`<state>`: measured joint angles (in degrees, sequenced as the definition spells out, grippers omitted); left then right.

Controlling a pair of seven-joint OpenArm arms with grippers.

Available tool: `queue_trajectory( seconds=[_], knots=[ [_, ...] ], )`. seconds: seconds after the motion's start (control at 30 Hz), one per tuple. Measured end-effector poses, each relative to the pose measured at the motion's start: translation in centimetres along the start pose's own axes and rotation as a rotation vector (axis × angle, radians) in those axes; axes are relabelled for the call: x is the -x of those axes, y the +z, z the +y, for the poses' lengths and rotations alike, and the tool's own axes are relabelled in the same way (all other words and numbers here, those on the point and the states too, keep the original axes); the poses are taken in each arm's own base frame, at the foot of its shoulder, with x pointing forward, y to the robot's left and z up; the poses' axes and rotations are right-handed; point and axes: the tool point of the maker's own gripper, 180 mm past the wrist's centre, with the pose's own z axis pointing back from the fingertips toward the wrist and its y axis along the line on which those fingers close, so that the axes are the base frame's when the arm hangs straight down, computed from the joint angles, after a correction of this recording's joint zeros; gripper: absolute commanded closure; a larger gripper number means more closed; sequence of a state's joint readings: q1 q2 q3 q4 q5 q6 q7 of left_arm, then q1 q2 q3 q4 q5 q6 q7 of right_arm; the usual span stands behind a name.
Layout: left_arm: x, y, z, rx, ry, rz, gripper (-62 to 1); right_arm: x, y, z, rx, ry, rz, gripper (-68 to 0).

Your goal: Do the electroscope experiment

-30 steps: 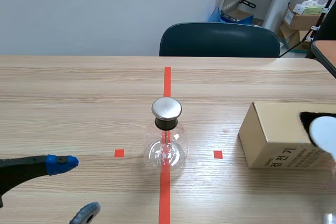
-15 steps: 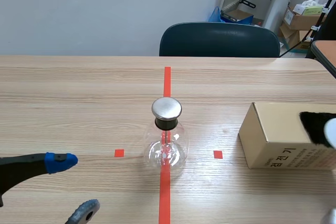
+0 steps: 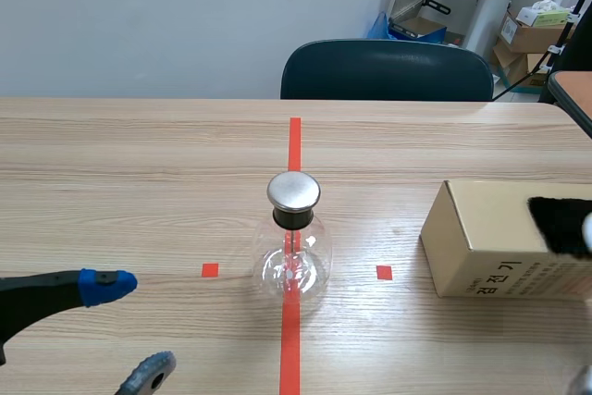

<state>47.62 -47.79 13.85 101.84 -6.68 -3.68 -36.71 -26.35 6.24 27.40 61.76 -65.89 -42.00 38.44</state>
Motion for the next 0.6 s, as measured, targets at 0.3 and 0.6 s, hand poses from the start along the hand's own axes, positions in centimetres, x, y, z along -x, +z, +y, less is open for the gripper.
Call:
queue_trajectory(
  seconds=[0.3, 0.6],
  knots=[
    [0.0, 0.0, -0.2, 0.011, 0.003, 0.002, -36.2, -7.0, 1.5, 0.3, -0.015, 0.013, -0.402, -1.9],
    [0.1, 0.2, -0.3, 0.04, -0.004, 0.012, -36.2, -1.0, 0.1, 0.0, -0.002, 0.01, -0.072, -1.9]
  ],
)
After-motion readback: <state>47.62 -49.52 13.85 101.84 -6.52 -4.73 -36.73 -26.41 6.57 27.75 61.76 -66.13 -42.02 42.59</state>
